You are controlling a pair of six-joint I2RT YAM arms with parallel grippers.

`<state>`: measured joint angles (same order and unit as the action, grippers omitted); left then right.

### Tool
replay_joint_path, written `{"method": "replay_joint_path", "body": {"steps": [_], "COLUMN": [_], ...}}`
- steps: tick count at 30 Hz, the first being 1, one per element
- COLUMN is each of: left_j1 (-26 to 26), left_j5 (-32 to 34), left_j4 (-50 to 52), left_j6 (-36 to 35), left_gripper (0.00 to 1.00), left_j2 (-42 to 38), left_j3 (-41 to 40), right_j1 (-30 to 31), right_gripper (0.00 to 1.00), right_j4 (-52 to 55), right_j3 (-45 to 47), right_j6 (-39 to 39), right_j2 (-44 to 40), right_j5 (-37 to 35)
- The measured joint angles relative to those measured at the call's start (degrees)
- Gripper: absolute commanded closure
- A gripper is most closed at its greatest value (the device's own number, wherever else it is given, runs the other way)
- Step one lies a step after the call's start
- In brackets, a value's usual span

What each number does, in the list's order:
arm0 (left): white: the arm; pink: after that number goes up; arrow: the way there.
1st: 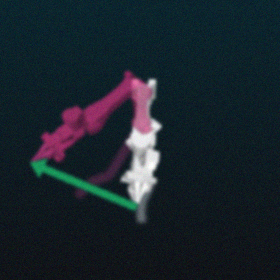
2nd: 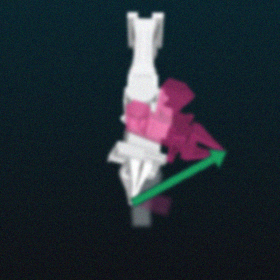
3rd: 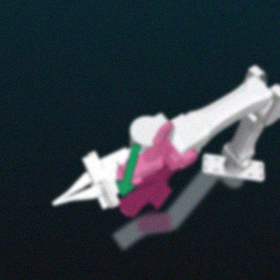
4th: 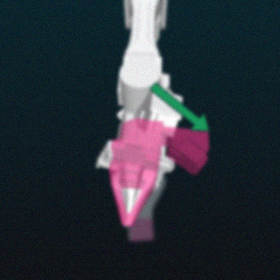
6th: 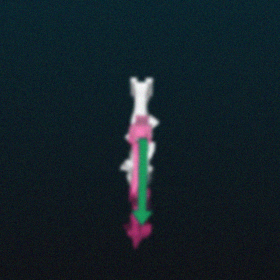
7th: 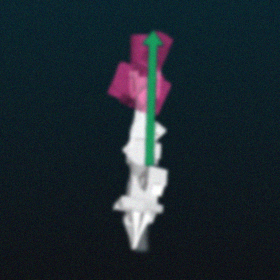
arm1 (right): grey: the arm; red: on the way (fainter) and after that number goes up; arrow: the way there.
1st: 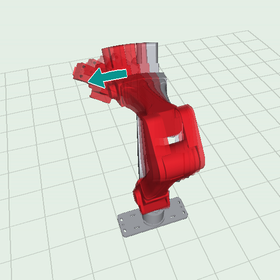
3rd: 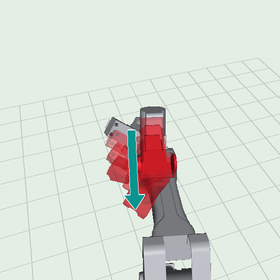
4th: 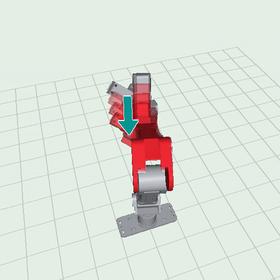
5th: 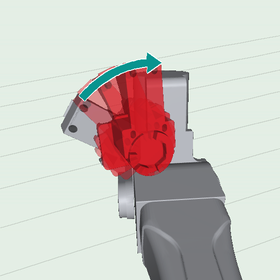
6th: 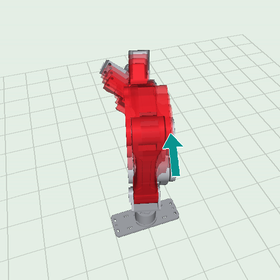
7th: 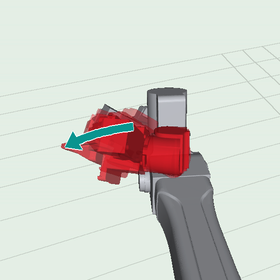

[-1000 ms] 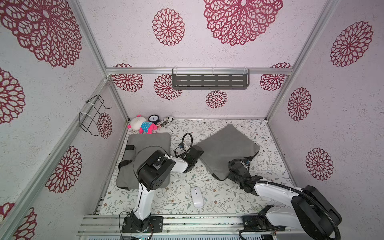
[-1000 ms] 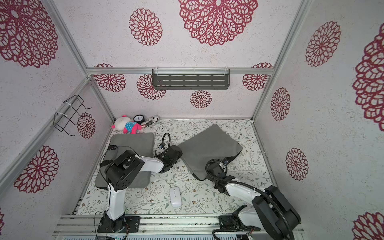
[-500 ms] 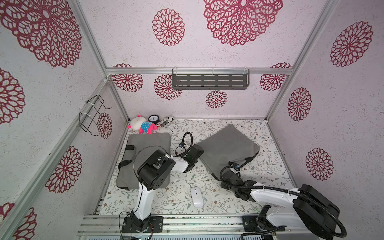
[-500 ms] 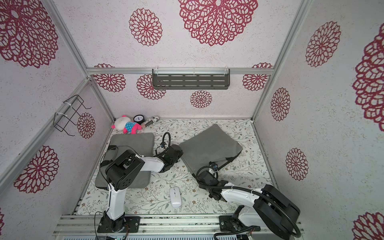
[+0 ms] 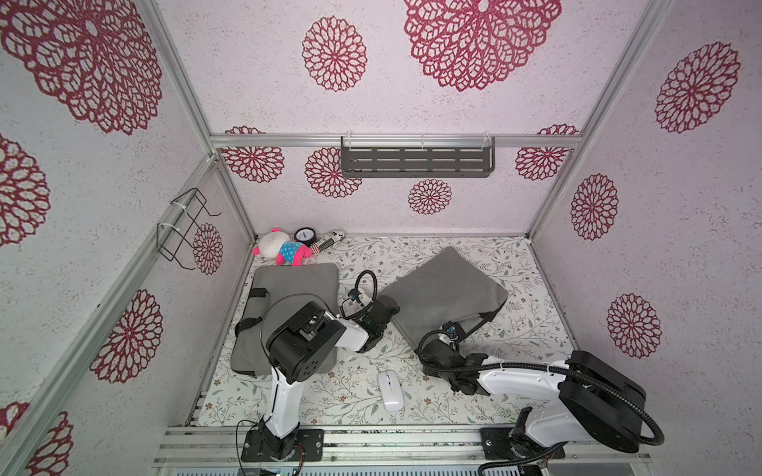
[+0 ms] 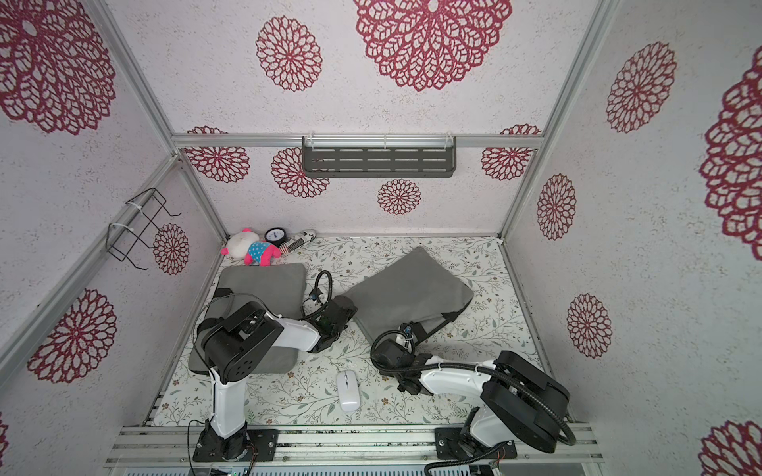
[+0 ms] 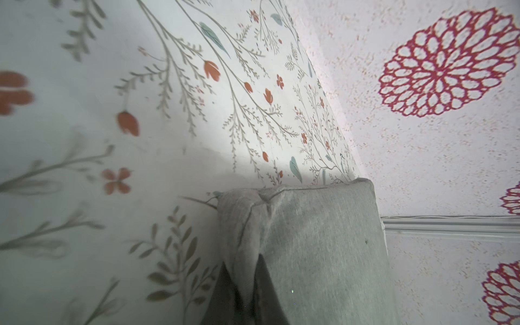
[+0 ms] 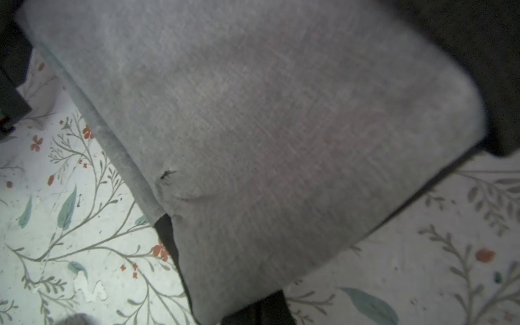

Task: Put the mouse into the laptop bag
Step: Unzip the zipper on the zippered laptop bag.

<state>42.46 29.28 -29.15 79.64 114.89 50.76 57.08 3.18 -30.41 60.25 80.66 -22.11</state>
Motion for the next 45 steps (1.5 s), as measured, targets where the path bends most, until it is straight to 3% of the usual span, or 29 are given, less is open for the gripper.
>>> {"method": "replay_joint_path", "body": {"steps": [9, 12, 14, 17, 20, 27, 33, 36, 38, 39, 41, 43, 45], "left_j1": [8.92, 11.85, 13.16, 15.19, 15.96, 10.19, 6.29, 5.49, 5.01, 4.81, 4.42, 3.82, 3.34], "left_j5": [14.82, 18.32, 19.74, 20.09, 19.78, 11.89, 6.25, 5.42, 4.61, 4.48, 4.26, 4.09, 3.56], "left_j4": [2.67, 5.77, 7.96, 10.38, 11.96, 19.87, 21.20, 21.22, 21.77, 21.94, 22.18, 21.62, 20.24], "left_j6": [4.09, 5.07, 5.42, 5.42, 5.64, 6.16, 6.23, 5.62, 5.31, 5.11, 4.48, 4.50, 4.52], "left_gripper": [0.98, 0.83, 0.65, 0.37, 0.24, 0.13, 0.11, 0.13, 0.22, 0.31, 0.63, 0.86, 0.97], "left_j2": [-5.03, -6.60, -6.97, -7.23, -7.82, -7.91, -6.40, -5.33, -4.35, -3.80, -2.43, -1.16, -0.48], "left_j3": [-4.94, -5.29, -5.07, -4.94, -4.11, 1.07, 2.16, 3.82, 5.09, 5.57, 6.51, 6.69, 6.84], "right_j1": [-7.06, -11.30, -14.08, -17.11, -18.51, -20.06, -20.13, -20.15, -20.17, -20.17, -20.17, -20.17, -20.00], "right_gripper": [1.00, 1.00, 1.00, 1.00, 1.00, 1.00, 1.00, 1.00, 1.00, 1.00, 1.00, 1.00, 1.00], "right_j4": [1.20, 0.09, -1.05, -2.60, -2.89, -1.14, -1.11, -1.14, -1.16, -1.16, -1.20, -1.22, -1.33], "right_j3": [4.81, 6.69, 7.58, 8.59, 9.44, 10.86, 11.34, 11.34, 11.34, 11.34, 11.37, 11.45, 11.67], "right_j6": [-0.22, -0.57, -0.83, -1.33, -1.97, -2.75, -3.45, -3.87, -4.28, -4.35, -4.76, -4.96, -5.16], "right_j2": [-6.32, -8.28, -8.92, -9.51, -10.58, -13.44, -14.56, -14.60, -14.60, -14.64, -14.86, -15.15, -15.50], "right_j5": [2.05, 3.04, 3.21, 3.28, 3.34, 3.41, 4.59, 4.83, 5.05, 5.29, 5.64, 5.92, 6.43]}}
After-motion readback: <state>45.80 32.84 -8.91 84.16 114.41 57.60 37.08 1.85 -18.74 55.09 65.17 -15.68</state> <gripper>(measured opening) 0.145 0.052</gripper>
